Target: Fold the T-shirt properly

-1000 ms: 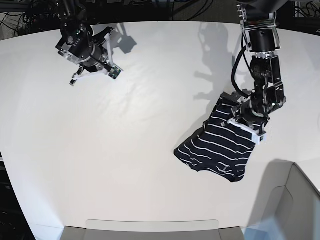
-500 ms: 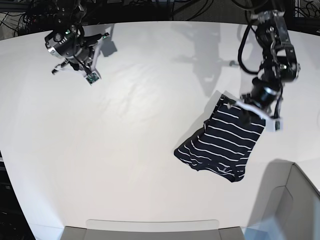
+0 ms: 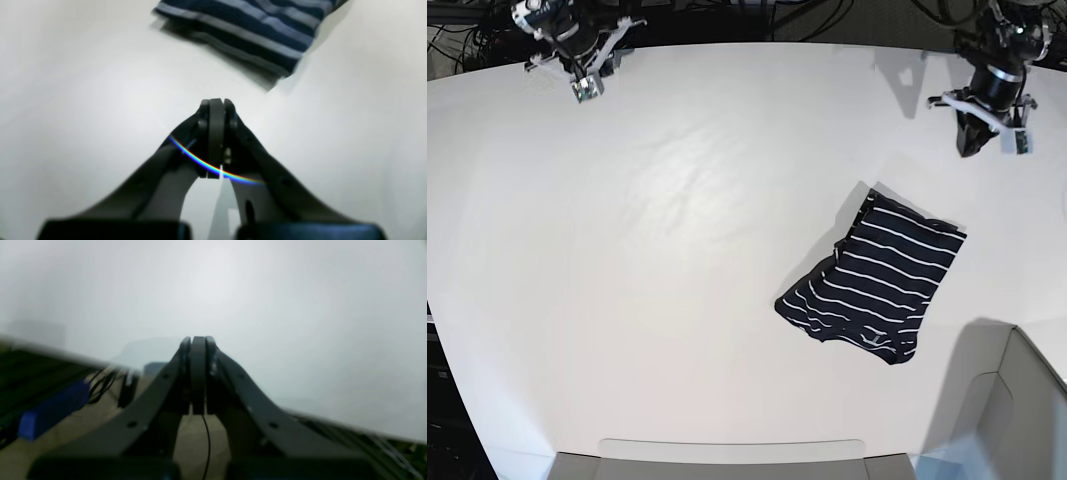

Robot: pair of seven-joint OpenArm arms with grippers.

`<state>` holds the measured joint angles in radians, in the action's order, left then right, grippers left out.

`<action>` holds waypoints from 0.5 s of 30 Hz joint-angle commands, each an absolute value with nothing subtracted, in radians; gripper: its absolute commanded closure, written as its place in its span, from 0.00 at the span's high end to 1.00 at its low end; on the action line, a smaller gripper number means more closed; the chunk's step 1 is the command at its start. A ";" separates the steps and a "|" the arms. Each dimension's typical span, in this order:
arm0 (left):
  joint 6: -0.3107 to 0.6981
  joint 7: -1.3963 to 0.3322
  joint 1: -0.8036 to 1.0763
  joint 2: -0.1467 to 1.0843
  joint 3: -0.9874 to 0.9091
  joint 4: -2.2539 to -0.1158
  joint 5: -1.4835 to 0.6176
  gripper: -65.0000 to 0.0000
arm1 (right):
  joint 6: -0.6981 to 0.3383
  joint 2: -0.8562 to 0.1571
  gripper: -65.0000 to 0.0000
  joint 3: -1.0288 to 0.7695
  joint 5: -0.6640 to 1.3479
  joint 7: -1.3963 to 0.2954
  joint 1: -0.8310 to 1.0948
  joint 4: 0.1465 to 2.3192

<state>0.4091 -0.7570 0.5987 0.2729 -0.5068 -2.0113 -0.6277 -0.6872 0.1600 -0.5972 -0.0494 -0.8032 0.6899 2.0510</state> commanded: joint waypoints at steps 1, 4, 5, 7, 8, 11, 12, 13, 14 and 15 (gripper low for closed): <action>0.432 -0.736 0.625 0.280 -0.530 -2.029 -0.639 0.00 | -0.698 0.157 0.00 -0.604 -0.002 -0.780 0.725 2.071; 0.467 -0.734 0.665 0.278 -0.573 -2.029 -0.639 0.00 | -0.698 0.157 0.00 -0.654 0.147 -0.777 0.802 2.069; 0.473 -0.734 0.680 0.278 -0.588 -2.029 -0.639 0.00 | -0.698 0.157 0.00 -0.677 0.191 -0.777 0.819 2.069; 0.475 -0.734 0.719 0.275 -0.608 -2.029 -0.639 0.00 | -0.698 0.157 0.00 -0.719 0.245 -0.777 0.855 2.069; 0.475 -0.734 0.737 0.266 -0.611 -2.029 -0.639 0.00 | -0.698 0.157 0.00 -0.740 0.248 -0.776 0.865 2.069; 0.475 -0.727 0.796 0.219 -0.648 -2.029 -0.639 0.00 | -0.698 0.157 0.00 -0.808 0.246 -0.776 0.872 2.068; 0.475 -0.713 0.811 0.205 -0.656 -2.028 -0.638 0.00 | -0.698 0.157 0.00 -0.823 0.243 -0.776 0.877 2.066; 0.475 -0.694 0.831 0.196 -0.657 -2.026 -0.638 0.00 | -0.698 0.157 0.00 -0.832 0.232 -0.776 0.883 2.064; 0.475 -0.668 0.855 0.186 -0.657 -2.025 -0.638 0.00 | -0.698 0.157 0.00 -0.839 0.217 -0.771 0.888 2.064; 0.475 -0.631 0.889 0.176 -0.656 -2.017 -0.638 0.00 | -0.698 0.157 0.00 -0.840 0.194 -0.754 0.891 2.064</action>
